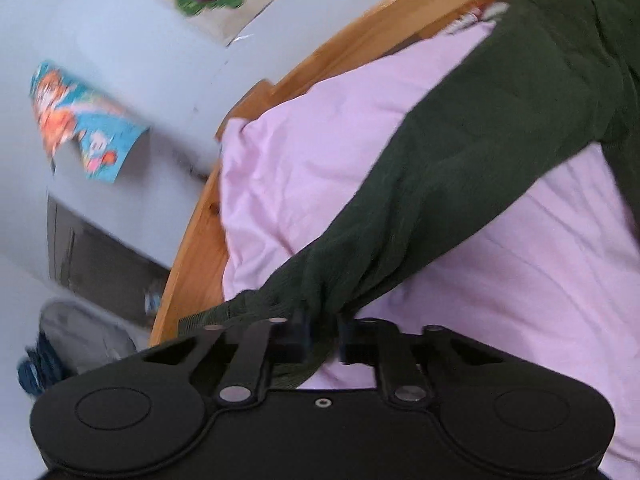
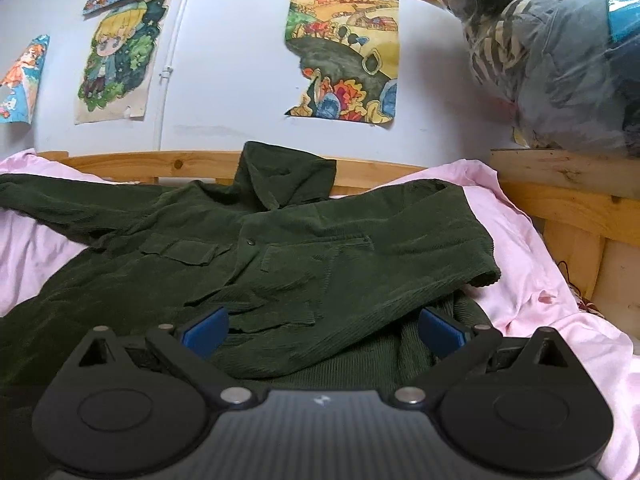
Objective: Fold large clothes
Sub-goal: 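Fold the held sleeve across the shirt front with the left tool, release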
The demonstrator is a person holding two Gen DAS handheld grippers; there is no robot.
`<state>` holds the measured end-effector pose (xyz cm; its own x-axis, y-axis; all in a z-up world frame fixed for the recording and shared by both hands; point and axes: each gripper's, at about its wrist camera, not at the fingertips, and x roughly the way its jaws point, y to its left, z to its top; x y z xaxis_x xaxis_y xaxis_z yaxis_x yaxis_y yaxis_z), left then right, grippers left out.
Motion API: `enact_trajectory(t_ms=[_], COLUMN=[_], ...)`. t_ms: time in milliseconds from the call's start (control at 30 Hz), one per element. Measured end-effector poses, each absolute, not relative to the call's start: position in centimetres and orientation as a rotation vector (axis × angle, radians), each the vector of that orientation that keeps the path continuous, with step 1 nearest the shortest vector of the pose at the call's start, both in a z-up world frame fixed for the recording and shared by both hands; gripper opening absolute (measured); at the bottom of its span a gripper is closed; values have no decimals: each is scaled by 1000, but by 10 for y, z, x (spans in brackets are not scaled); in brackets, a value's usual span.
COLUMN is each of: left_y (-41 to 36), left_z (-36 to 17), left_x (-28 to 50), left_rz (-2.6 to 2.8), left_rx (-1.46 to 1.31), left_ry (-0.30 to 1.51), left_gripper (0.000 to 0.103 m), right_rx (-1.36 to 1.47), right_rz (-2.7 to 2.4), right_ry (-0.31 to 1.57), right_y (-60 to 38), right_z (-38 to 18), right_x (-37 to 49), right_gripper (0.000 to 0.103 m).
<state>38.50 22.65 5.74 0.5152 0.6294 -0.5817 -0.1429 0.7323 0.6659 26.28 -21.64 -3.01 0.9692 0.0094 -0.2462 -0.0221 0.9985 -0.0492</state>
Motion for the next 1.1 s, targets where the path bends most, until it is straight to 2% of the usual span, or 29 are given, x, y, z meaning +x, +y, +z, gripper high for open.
enact_trajectory(t_ms=[167,367,567,733,833,900,1100], left_y=[189,93,-23,-91,-109,-113,-62], left_z=[104,152,155,132,114,108,109], left_x=[360,335,356,398,415,416,404], left_rz=[456,205,-60,-200,-284,-311,-310], left_rx=[440,190,154,125,102,126,112], left_ry=[943,979,1032,1002,979,954,858], left_gripper=[6,4,4,6,27,60,85], right_rx=[-44,9,162,279,273,255,317], right_rz=[31,53,222,461,464,447,381], right_ry=[229,215,311,409,426,441,486], right_y=[-219,-225,-249,-266,-265,-262,-259], right_z=[-25,-8,3,-2,-11,-18,-35], right_x=[252,233,227,240,249,256,274], right_gripper=[103,103,103,103,103,103,103])
